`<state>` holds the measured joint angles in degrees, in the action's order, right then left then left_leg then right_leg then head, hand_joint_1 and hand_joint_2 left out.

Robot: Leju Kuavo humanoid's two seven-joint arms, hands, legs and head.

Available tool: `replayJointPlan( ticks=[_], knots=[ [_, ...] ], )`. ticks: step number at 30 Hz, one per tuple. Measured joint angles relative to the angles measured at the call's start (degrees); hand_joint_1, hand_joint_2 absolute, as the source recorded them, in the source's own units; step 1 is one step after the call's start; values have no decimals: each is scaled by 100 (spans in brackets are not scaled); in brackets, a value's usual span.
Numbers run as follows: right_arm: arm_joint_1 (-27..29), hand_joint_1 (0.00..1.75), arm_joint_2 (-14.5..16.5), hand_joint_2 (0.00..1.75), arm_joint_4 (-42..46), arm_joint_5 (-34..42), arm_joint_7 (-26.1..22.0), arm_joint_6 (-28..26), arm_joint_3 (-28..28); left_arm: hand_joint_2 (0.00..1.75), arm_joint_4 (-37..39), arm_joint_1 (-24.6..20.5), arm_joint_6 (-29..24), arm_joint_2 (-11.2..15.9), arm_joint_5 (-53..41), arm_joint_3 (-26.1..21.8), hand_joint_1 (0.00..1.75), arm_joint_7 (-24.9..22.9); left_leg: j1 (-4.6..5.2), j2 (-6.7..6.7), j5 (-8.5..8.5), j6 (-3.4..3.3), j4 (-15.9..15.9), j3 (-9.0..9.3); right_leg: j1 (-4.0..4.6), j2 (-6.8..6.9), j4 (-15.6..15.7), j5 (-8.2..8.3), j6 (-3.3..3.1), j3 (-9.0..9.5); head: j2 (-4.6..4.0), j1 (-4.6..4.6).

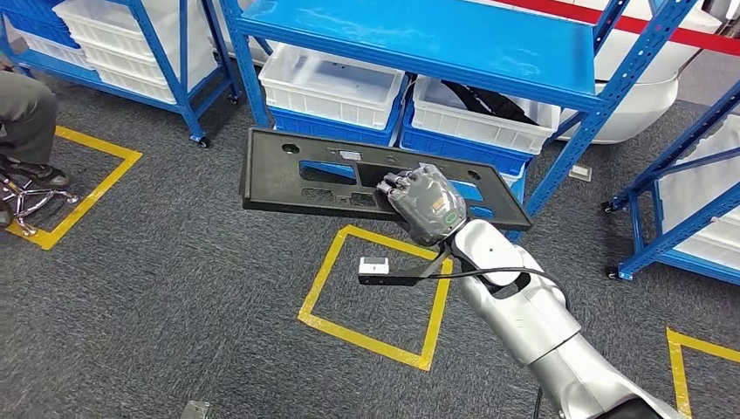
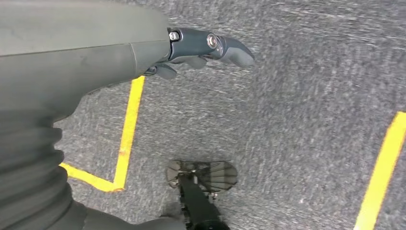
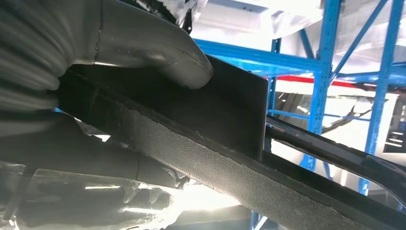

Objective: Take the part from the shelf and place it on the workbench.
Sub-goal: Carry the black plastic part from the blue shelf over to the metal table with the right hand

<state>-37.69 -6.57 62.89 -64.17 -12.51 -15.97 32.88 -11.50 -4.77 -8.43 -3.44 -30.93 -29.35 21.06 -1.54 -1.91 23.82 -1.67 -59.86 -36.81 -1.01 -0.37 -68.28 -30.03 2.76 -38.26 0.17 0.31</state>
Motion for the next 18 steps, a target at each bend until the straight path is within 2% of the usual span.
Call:
replayJointPlan(
  ticks=[2, 3, 5, 6, 7, 8, 9, 11, 12, 13, 14, 15, 16, 17, 18],
  knots=[
    [3, 175, -9, 175, 45, -32, 10, 3, -8, 175, -1, -1, 7, -15, -11, -1, 0, -24, 12, -66, -62, 47, 0, -51, 33, -159, 799, 153, -50, 508, 0, 4],
    [4, 175, -12, 175, 69, -45, 17, 7, -11, 175, -1, -2, 9, -20, -19, -1, 0, -35, 15, -96, -90, 79, 2, -69, 61, -213, 1024, 194, -91, 645, 0, 3],
    [14, 175, -17, 175, 108, -77, 31, 31, -14, 175, -2, 1, 16, -21, -37, -1, 0, -61, 16, -168, -150, 155, 24, -91, 116, -175, 1089, 235, -160, 688, 0, 4],
    [22, 175, -20, 175, 126, -93, 38, 55, -14, 175, -2, 7, 19, -14, -47, -1, 0, -72, 9, -196, -173, 189, 35, -103, 72, -123, 1109, 269, -195, 684, 0, 6],
    [30, 175, -18, 175, 146, -109, 44, 80, -14, 175, -1, 13, 22, -8, -59, 0, 0, -84, 11, -169, -148, 218, 6, -129, 34, -74, 1137, 306, -226, 689, 0, 11],
    [38, 175, -15, 175, 166, -121, 48, 100, -14, 175, -2, 18, 22, -1, -71, 0, 0, -93, 13, -110, -73, 243, -80, -176, -11, -26, 1169, 342, -261, 694, 0, 15],
    [45, 175, -10, 175, 186, -132, 50, 121, -14, 175, -2, 19, 24, 8, -80, 0, 0, -101, 8, -19, 87, 264, -309, -275, -48, 27, 1194, 370, -295, 696, 0, 26],
    [74, 175, -5, 175, 213, -152, 53, 156, -14, 175, -2, 20, 34, 12, -91, 0, 0, -113, 2, 120, 478, 309, -1025, -559, -13, 137, 1197, 385, -333, 686, 0, 39],
    [98, 175, -5, 175, 219, -159, 55, 174, -14, 175, -2, 22, 41, 14, -93, 0, 0, -118, -5, 148, 609, 330, -1348, -677, 1, 201, 1195, 385, -342, 681, 0, 40],
    [125, 175, -5, 175, 222, -163, 56, 185, -14, 175, -2, 24, 48, 16, -95, 0, 0, -123, -9, 163, 626, 344, -1474, -703, 8, 263, 1192, 385, -341, 679, 0, 40],
    [148, 175, -5, 175, 228, -165, 57, 190, -14, 175, -2, 25, 52, 19, -98, 0, 0, -127, -15, 185, 545, 354, -1374, -616, 10, 320, 1186, 384, -340, 678, 0, 41],
    [162, 175, -4, 175, 239, -168, 57, 192, -14, 175, -2, 26, 54, 25, -99, 0, 0, -131, -20, 239, 399, 356, -1080, -432, 10, 373, 1177, 382, -337, 678, 0, 42],
    [168, 175, -4, 175, 258, -169, 57, 193, -15, 175, -3, 23, 57, 30, -101, 0, 0, -132, -19, 361, 269, 353, -702, -213, 19, 420, 1161, 372, -324, 677, 0, 43],
    [167, 175, -7, 175, 279, -171, 58, 193, -18, 175, -4, 18, 60, 34, -103, 0, 0, -133, -8, 460, 169, 328, -376, -32, 48, 461, 1134, 357, -303, 665, 0, 42],
    [166, 175, -8, 175, 298, -173, 58, 194, -21, 175, -6, 14, 62, 37, -104, 0, 0, -133, 9, 525, 117, 291, -162, 73, 78, 500, 1114, 344, -281, 653, 0, 33]
  ],
)
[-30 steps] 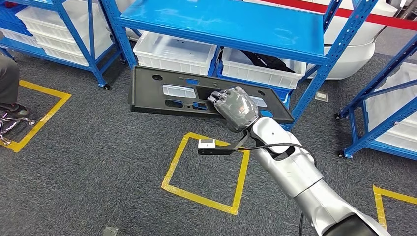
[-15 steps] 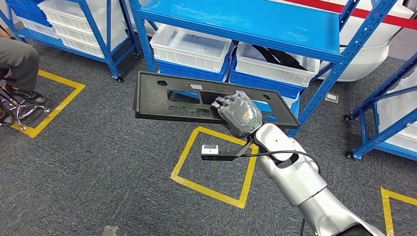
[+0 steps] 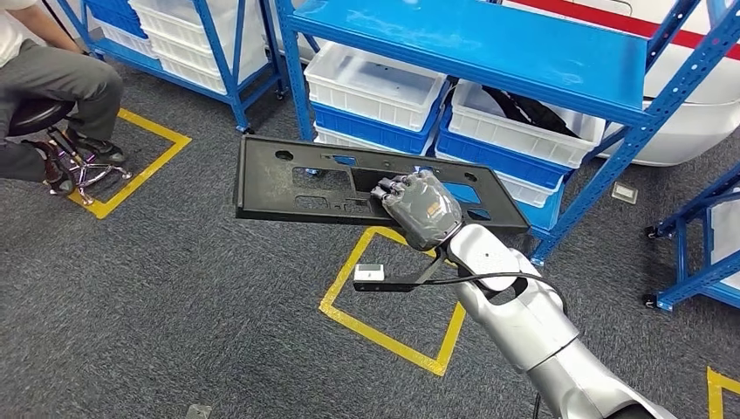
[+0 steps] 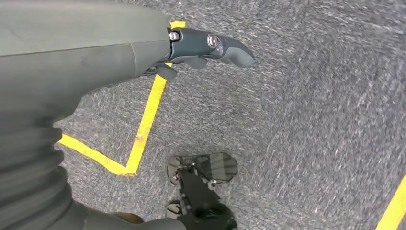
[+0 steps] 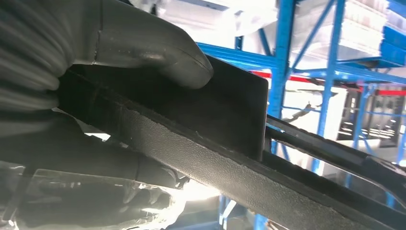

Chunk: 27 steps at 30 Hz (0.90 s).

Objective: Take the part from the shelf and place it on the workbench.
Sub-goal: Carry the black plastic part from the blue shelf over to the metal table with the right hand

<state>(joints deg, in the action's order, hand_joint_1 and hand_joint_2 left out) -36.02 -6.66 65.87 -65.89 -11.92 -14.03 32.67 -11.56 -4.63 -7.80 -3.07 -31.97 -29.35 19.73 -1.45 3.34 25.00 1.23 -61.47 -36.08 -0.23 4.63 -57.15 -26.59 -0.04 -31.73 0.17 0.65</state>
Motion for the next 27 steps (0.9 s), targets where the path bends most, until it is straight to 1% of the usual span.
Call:
replayJointPlan(
  ticks=[1, 3, 4, 5, 6, 7, 8, 9, 10, 11, 12, 13, 14, 15, 16, 17, 18, 19, 20, 21, 22, 23, 24, 25, 26, 27],
  knots=[
    [0, 175, -2, 175, 16, -2, 1, 1, -3, 175, -2, -4, 3, 1, -1, 0, 0, -1, 21, 21, -9, -44, 93, 27, 35, 42, -13, -8, 26, -11, 0, -11],
    [2, 175, -3, 175, 38, -8, 1, 2, -6, 175, -5, -7, 4, 1, -2, 0, 0, -2, 56, -103, -49, -140, 118, -15, 67, 140, -12, -6, 66, -20, 1, -27],
    [5, 175, -7, 175, 52, -12, 1, 2, -10, 175, -5, -6, 5, -2, -4, 0, 0, -4, 58, -156, -78, -189, 146, -21, 63, 112, -45, -37, 88, -47, 1, -30],
    [8, 175, -13, 175, 68, -17, 1, 2, -16, 175, -6, -7, 5, -3, -8, 0, 0, -7, 54, -211, -111, -241, 175, -24, 49, 20, -169, -120, 95, -111, 1, -29],
    [14, 175, -23, 175, 82, -23, 1, 3, -23, 175, -8, -13, 6, -3, -15, 0, 0, -9, 41, -269, -142, -288, 202, -27, 30, -114, -417, -256, 90, -231, 1, -31],
    [28, 175, -38, 175, 94, -32, 1, 4, -31, 175, -9, -19, 7, -3, -26, 0, 0, -12, 32, -334, -168, -326, 216, -39, 7, -267, -782, -431, 75, -408, 0, -37],
    [48, 175, -52, 175, 101, -39, 1, 6, -34, 175, -10, -26, 8, -2, -36, 0, 0, -14, 29, -404, -184, -349, 218, -59, -4, -360, -1200, -598, 60, -597, 0, -38],
    [79, 175, -66, 175, 104, -49, 1, 8, -34, 175, -10, -30, 9, -2, -45, 0, 0, -16, 30, -483, -197, -360, 219, -76, -10, -405, -1549, -712, 64, -757, 0, -41],
    [110, 175, -79, 175, 106, -58, 1, 11, -35, 175, -10, -28, 12, -3, -51, 0, 0, -21, 33, -564, -209, -363, 219, -88, -11, -429, -1722, -748, 82, -833, 0, -44],
    [135, 175, -89, 175, 108, -66, 1, 16, -36, 175, -9, -25, 16, -5, -54, 0, 0, -26, 37, -648, -222, -359, 218, -95, -7, -450, -1659, -696, 108, -795, 0, -42],
    [149, 175, -98, 175, 115, -74, 1, 21, -37, 175, -9, -23, 20, -6, -57, 0, 0, -31, 40, -732, -239, -350, 220, -97, 4, -493, -1347, -564, 127, -632, 0, -42],
    [152, 175, -105, 175, 126, -80, 1, 26, -41, 175, -9, -23, 26, -8, -60, 0, 0, -35, 36, -804, -257, -337, 227, -96, 27, -589, -914, -407, 122, -408, 0, -41],
    [148, 175, -111, 175, 143, -84, 1, 30, -47, 175, -9, -24, 36, -20, -62, 0, 0, -39, 31, -870, -277, -315, 234, -98, 54, -727, -471, -266, 90, -175, 1, -34],
    [139, 175, -114, 175, 164, -87, 1, 35, -56, 175, -10, -29, 45, -32, -65, 0, 0, -44, 13, -934, -297, -288, 246, -104, 88, -848, -136, -164, 41, -6, 1, -35],
    [128, 175, -116, 175, 183, -91, 1, 46, -66, 175, -10, -31, 53, -49, -68, 0, 0, -51, -8, -998, -320, -249, 264, -115, 122, -924, 40, -116, -11, 77, 1, -39],
    [116, 175, -116, 175, 202, -95, 1, 60, -73, 175, -10, -30, 59, -66, -73, 0, 0, -61, -25, -1074, -350, -201, 291, -127, 146, -928, 123, -88, -59, 110, 1, -46],
    [106, 175, -112, 175, 223, -98, 2, 74, -77, 175, -11, -25, 60, -71, -79, 0, 0, -69, -30, -1145, -385, -154, 328, -137, 148, -860, 181, -49, -97, 138, 0, -58],
    [102, 175, -103, 175, 241, -102, 2, 86, -78, 175, -11, -16, 60, -74, -85, 0, 0, -74, -23, -1105, -399, -124, 330, -157, 98, -776, 258, 8, -116, 185, 0, -60],
    [102, 175, -88, 175, 257, -104, 2, 92, -78, 175, -10, -7, 60, -69, -91, 0, 0, -78, -9, -976, -352, -108, 268, -193, 42, -699, 346, 72, -145, 240, 0, -55],
    [105, 175, -75, 175, 267, -107, 2, 94, -78, 175, -11, -4, 60, -62, -94, 0, 0, -79, -3, -789, -221, -91, 76, -276, -14, -611, 436, 134, -165, 300, 0, -34],
    [109, 175, -65, 175, 269, -110, 2, 97, -78, 175, -11, -3, 59, -56, -95, 0, 0, -80, -13, -586, -31, -71, -239, -409, -55, -525, 488, 172, -175, 329, 0, -16],
    [115, 175, -58, 175, 270, -113, 1, 101, -78, 175, -11, -5, 59, -51, -96, 1, 0, -81, -37, -473, 177, -23, -624, -573, -57, -442, 512, 185, -193, 343, 0, 2],
    [122, 175, -56, 175, 270, -115, 1, 105, -77, 175, -11, -5, 59, -47, -96, 1, 0, -82, -77, -424, 330, 36, -976, -728, -64, -349, 520, 188, -195, 347, 0, 11],
    [131, 175, -50, 175, 269, -116, 1, 109, -77, 175, -11, -4, 59, -40, -97, 1, 0, -83, -122, -402, 387, 100, -1175, -814, -81, -266, 509, 180, -183, 341, 0, 11],
    [139, 175, -42, 175, 269, -118, 1, 111, -76, 175, -11, -2, 58, -32, -98, 1, 0, -84, -178, -370, 346, 169, -1169, -796, -110, -188, 482, 163, -154, 332, 0, 14],
    [144, 175, -36, 175, 269, -122, 1, 112, -76, 175, -11, -2, 56, -20, -98, 0, 0, -84, -237, -311, 221, 242, -939, -655, -149, -116, 434, 131, -102, 321, 0, 15]
  ],
)
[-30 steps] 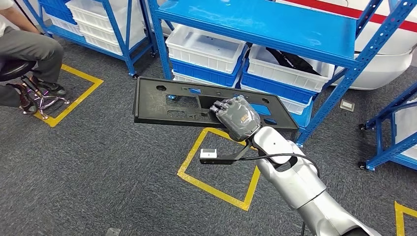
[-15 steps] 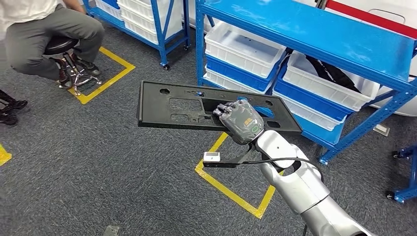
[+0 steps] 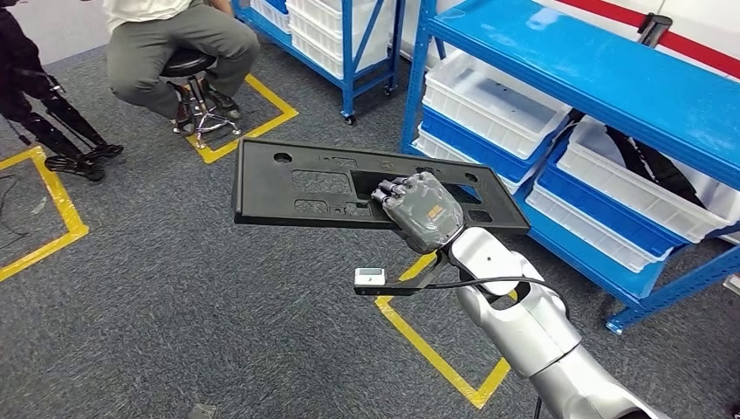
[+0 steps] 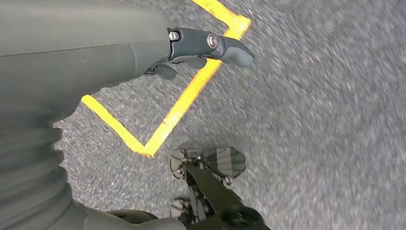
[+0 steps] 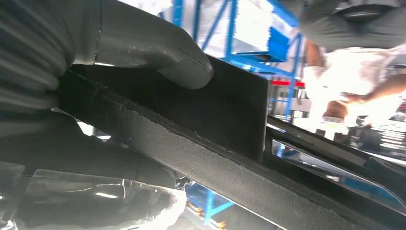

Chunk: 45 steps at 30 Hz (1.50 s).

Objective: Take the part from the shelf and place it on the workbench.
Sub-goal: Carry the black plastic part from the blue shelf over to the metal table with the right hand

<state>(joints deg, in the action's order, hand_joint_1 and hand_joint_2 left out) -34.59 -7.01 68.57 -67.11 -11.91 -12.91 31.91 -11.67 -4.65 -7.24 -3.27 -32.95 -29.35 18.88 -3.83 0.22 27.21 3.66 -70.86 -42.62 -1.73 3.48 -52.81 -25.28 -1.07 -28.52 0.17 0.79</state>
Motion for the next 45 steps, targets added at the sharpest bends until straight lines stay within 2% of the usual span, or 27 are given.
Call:
replayJointPlan(
  ticks=[2, 3, 4, 6, 8, 10, 12, 13, 15, 18, 20, 22, 23, 24, 25, 26, 28, 29, 31, 33, 36, 38, 40, 42, 43, 44, 45],
  knots=[
    [1, 175, 3, 175, 2, -11, 0, 4, -1, 175, 1, -6, -3, -2, -1, 0, 0, 0, -107, 244, -265, 149, 666, 404, -39, 128, -188, -123, 165, -79, 0, 17],
    [1, 175, -5, 175, 7, -22, -1, 8, -4, 175, -1, -13, -3, -13, -2, 0, 0, 0, -127, 325, -330, 152, 887, 525, -35, 182, -286, -197, 245, -123, 0, 9],
    [5, 175, -12, 175, 15, -33, -3, 12, -7, 175, -3, -17, -1, -25, -3, 0, 0, 1, -120, 362, -348, 108, 982, 559, -11, 227, -346, -254, 306, -160, 0, -18],
    [14, 175, -12, 175, 32, -61, -15, 17, -4, 175, -5, -18, 4, -25, -7, -1, 0, 1, -32, 234, -356, -76, 969, 479, 4, 307, -345, -269, 393, -146, 0, -83],
    [34, 175, 1, 175, 40, -76, -27, 14, 3, 175, -7, -9, 3, -10, -7, -2, 0, -1, 48, 89, -407, -225, 987, 429, -42, 195, -440, -345, 426, -187, 0, -102],
    [57, 175, -5, 175, 44, -81, -28, 9, 3, 175, -9, 0, -9, 6, -4, -3, 0, -1, 84, -54, -453, -332, 1013, 395, -77, -97, -1051, -681, 360, -486, 0, -121],
    [94, 175, -25, 175, 46, -84, -28, 4, 2, 175, -8, 4, -16, 12, -8, -4, 0, 1, 124, -206, -477, -379, 1016, 358, -36, -282, -1889, -1005, 291, -902, 0, -135],
    [121, 175, -36, 175, 46, -85, -28, 3, 2, 175, -8, 9, -15, 9, -14, -4, 0, 2, 146, -281, -484, -393, 1015, 346, -9, -317, -2142, -1072, 282, -1038, 0, -132],
    [159, 175, -47, 175, 46, -86, -28, 1, 2, 175, -7, 18, -13, 4, -21, -4, 0, 2, 174, -368, -493, -406, 1015, 336, 24, -339, -2272, -1076, 285, -1118, 0, -128],
    [163, 175, -49, 175, 46, -86, -28, 1, 2, 175, -7, 21, -13, 3, -23, -4, 0, 2, 176, -378, -494, -407, 1015, 336, 27, -341, -2259, -1067, 285, -1114, 0, -127],
    [166, 175, -49, 175, 46, -87, -28, 1, 2, 175, -7, 22, -13, 2, -23, -4, 0, 2, 178, -384, -494, -408, 1015, 336, 30, -341, -2244, -1058, 285, -1107, 0, -128],
    [187, 175, -74, 175, 46, -89, -27, -4, -1, 175, -7, 35, -13, 0, -45, -4, 0, 2, 186, -485, -509, -421, 1019, 336, 80, -399, -1692, -822, 279, -848, 0, -140],
    [196, 175, -99, 175, 55, -88, -25, -8, -9, 175, -6, 41, -13, -12, -61, -4, 0, 2, 185, -555, -524, -419, 1020, 330, 116, -523, -1260, -650, 254, -649, 0, -143],
    [206, 175, -128, 175, 69, -86, -22, -15, -21, 175, -6, 47, -9, -22, -77, -4, 0, 1, 181, -663, -553, -396, 1035, 321, 173, -617, -829, -465, 210, -461, 0, -150],
    [212, 175, -145, 175, 90, -86, -21, -22, -32, 175, -5, 54, -7, -31, -86, -4, 0, -1, 180, -704, -579, -352, 1041, 299, 155, -642, -593, -345, 150, -351, 0, -139],
    [227, 175, -155, 175, 113, -89, -19, -28, -39, 175, -5, 53, -7, -34, -94, -3, 0, -10, 187, -578, -424, -302, 772, 159, 162, -594, -418, -246, 62, -270, 0, -123],
    [261, 175, -142, 175, 136, -95, -22, -34, -29, 175, -6, 51, -10, -19, -102, -3, 0, -30, 203, -221, -58, -206, 59, -133, 149, -237, -342, -155, -54, -233, 0, -87],
    [273, 175, -132, 175, 138, -98, -23, -34, -21, 175, -7, 43, -11, -11, -103, -3, 0, -38, 205, -30, 69, -181, -147, -166, 185, -98, -349, -158, -82, -241, 0, -79],
    [277, 175, -126, 175, 138, -97, -24, -34, -14, 175, -8, 38, -13, -1, -104, -4, 0, -39, 203, 141, -144, -177, 461, 256, 196, 60, -396, -191, -56, -258, 0, -79],
    [274, 175, -128, 175, 139, -97, -24, -34, -13, 175, -11, 28, -12, 9, -104, -4, 0, -39, 240, 310, -280, -256, 966, 556, 242, 162, -441, -231, -4, -264, 0, -86],
    [268, 175, -121, 175, 142, -95, -24, -34, -8, 175, -11, 18, -12, 15, -104, -4, 0, -41, 282, 220, -330, -400, 1042, 555, 296, 315, -442, -253, 65, -260, 0, -92],
    [265, 175, -122, 175, 148, -95, -24, -34, -5, 175, -12, 15, -13, 10, -106, -4, 0, -40, 256, 108, -398, -499, 1130, 569, 281, 182, -577, -364, 89, -330, 0, -96],
    [272, 175, -139, 175, 151, -93, -24, -35, -7, 175, -13, 0, -13, 8, -108, -4, 0, -39, 227, -15, -458, -572, 1192, 561, 216, -149, -1168, -663, 81, -605, 0, -107],
    [300, 175, -157, 175, 151, -93, -24, -36, -6, 175, -13, -11, -12, 11, -108, -4, 0, -39, 219, -168, -493, -570, 1199, 517, 158, -308, -1941, -953, 97, -955, 0, -114],
    [316, 175, -164, 175, 151, -93, -24, -36, -6, 175, -13, -11, -11, 10, -108, -4, 0, -40, 215, -249, -509, -550, 1198, 497, 131, -323, -2118, -996, 134, -1035, 0, -116],
    [328, 175, -172, 175, 151, -93, -24, -36, -6, 175, -13, -8, -11, 9, -108, -4, 0, -40, 207, -332, -528, -525, 1196, 479, 102, -332, -2050, -943, 188, -999, 0, -114],
    [334, 175, -177, 175, 151, -93, -24, -36, -6, 175, -13, -6, -10, 9, -108, -4, 0, -41, 192, -413, -547, -495, 1195, 463, 67, -357, -1747, -809, 254, -849, 0, -115]
  ],
)
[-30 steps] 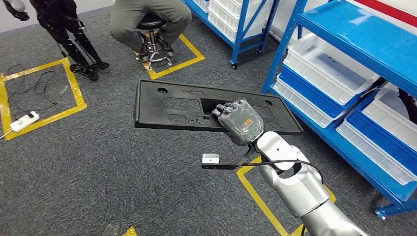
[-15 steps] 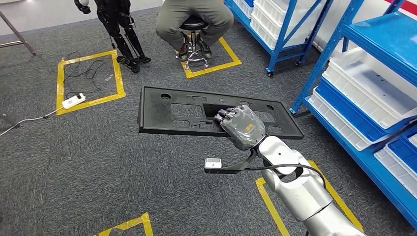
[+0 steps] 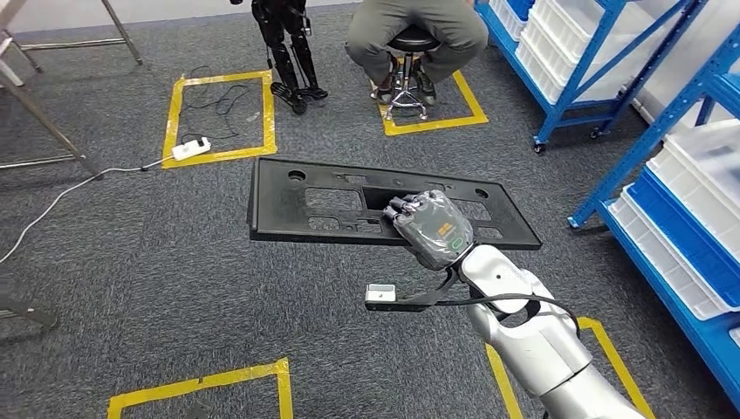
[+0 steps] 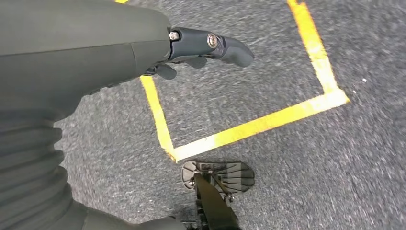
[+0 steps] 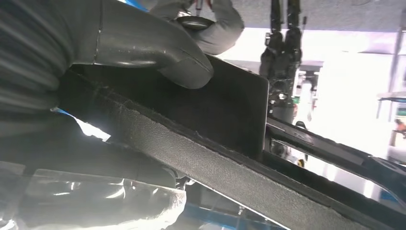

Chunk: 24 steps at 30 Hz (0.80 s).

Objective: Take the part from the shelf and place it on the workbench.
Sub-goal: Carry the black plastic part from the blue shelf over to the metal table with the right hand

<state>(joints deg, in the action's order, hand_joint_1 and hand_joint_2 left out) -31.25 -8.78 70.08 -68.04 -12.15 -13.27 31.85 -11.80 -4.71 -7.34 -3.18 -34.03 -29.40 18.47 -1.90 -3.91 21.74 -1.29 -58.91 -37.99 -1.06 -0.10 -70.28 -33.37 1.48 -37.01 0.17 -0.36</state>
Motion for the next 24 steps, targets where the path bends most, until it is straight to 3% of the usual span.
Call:
replayJointPlan(
  ticks=[2, 3, 4, 6, 7, 8, 9, 11, 13, 14, 16, 18, 19, 20, 22, 24],
  knots=[
    [2, 175, -10, 175, 1, 0, 0, 0, 0, 175, -1, -1, -1, 7, 0, 0, 0, -1, -22, -146, -43, 74, -4, -32, -78, -211, 837, 302, 113, 410, 0, -4],
    [3, 175, -11, 175, 1, 0, -2, 0, 1, 175, -2, 0, -1, 12, 0, 0, 0, 0, -22, -202, -67, 118, 3, -51, -89, -298, 1114, 398, 119, 546, 0, -3],
    [4, 175, -4, 175, 1, -1, -3, 0, 3, 175, -2, 5, -1, 17, 0, 0, 0, 0, -20, -252, -97, 163, 14, -71, -78, -359, 1241, 445, 97, 601, 0, 3],
    [6, 175, 10, 175, 3, -3, -6, 0, 5, 175, 0, 30, -1, 19, 0, 0, 0, -1, -30, -338, -166, 251, 60, -102, -23, -276, 1247, 493, 3, 594, 1, 12],
    [2, 175, 18, 175, 4, -4, -5, 0, 6, 175, 2, 45, -1, 17, 0, 0, 0, -2, -40, -301, -172, 278, 53, -119, -29, -222, 1255, 522, -41, 591, 1, 17],
    [-2, 175, 24, 175, 4, -4, -4, 0, 6, 175, 3, 56, -2, 15, 0, 0, 0, -2, -36, -169, -109, 291, -34, -164, -33, -162, 1264, 547, -97, 593, 1, 26],
    [-7, 175, 31, 175, 4, -3, -3, 0, 6, 175, 4, 59, -2, 14, 1, 0, 0, -3, -27, 2, 24, 292, -232, -249, -34, -100, 1278, 568, -152, 593, 0, 37],
    [-6, 175, 36, 175, 3, -6, -5, 0, 7, 175, 4, 49, -3, 10, 5, 0, 0, -3, -5, 314, 465, 273, -1023, -569, 40, 42, 1285, 584, -241, 579, 0, 53],
    [1, 175, 34, 175, 2, -14, -11, 0, 10, 175, 4, 45, -4, 4, 9, 0, 0, -4, 4, 365, 742, 247, -1687, -813, 129, 198, 1283, 585, -281, 557, 0, 52],
    [2, 175, 36, 175, 1, -17, -15, 0, 13, 175, 4, 47, -4, 2, 8, 0, 0, -5, 12, 370, 727, 224, -1706, -778, 162, 270, 1282, 584, -292, 550, 0, 52],
    [-4, 175, 39, 175, -1, -22, -22, 0, 15, 175, 2, 46, -5, 3, 7, 0, 0, -9, 57, 464, 473, 135, -1080, -367, 214, 401, 1282, 575, -310, 551, 0, 52],
    [-15, 175, 45, 175, -2, -28, -26, -1, 14, 175, -2, 30, -7, 11, -1, 0, 0, -19, 153, 720, 308, 1, -377, 48, 264, 522, 1282, 565, -319, 544, 0, 45],
    [-21, 175, 50, 175, -4, -32, -26, -2, 15, 175, -3, 21, -9, 15, -8, 0, 0, -23, 199, 801, 283, -53, -196, 139, 280, 581, 1283, 564, -318, 537, 0, 49],
    [-24, 175, 55, 175, -7, -37, -27, -3, 19, 175, -4, 14, -13, 18, -14, -1, 0, -28, 231, 814, 288, -91, -144, 144, 289, 642, 1291, 565, -315, 530, 0, 51],
    [-33, 175, 71, 175, -11, -48, -28, -4, 28, 175, -4, 11, -25, 17, -26, -2, 0, -42, 217, 677, 214, -142, -38, 162, 304, 730, 1313, 553, -297, 529, 0, 61],
    [-50, 175, 73, 175, -12, -55, -28, -4, 32, 175, -4, 1, -34, 8, -44, -2, 0, -57, 165, 551, 116, -185, 127, 226, 285, 518, 1132, 427, -277, 445, 0, 58]
  ],
)
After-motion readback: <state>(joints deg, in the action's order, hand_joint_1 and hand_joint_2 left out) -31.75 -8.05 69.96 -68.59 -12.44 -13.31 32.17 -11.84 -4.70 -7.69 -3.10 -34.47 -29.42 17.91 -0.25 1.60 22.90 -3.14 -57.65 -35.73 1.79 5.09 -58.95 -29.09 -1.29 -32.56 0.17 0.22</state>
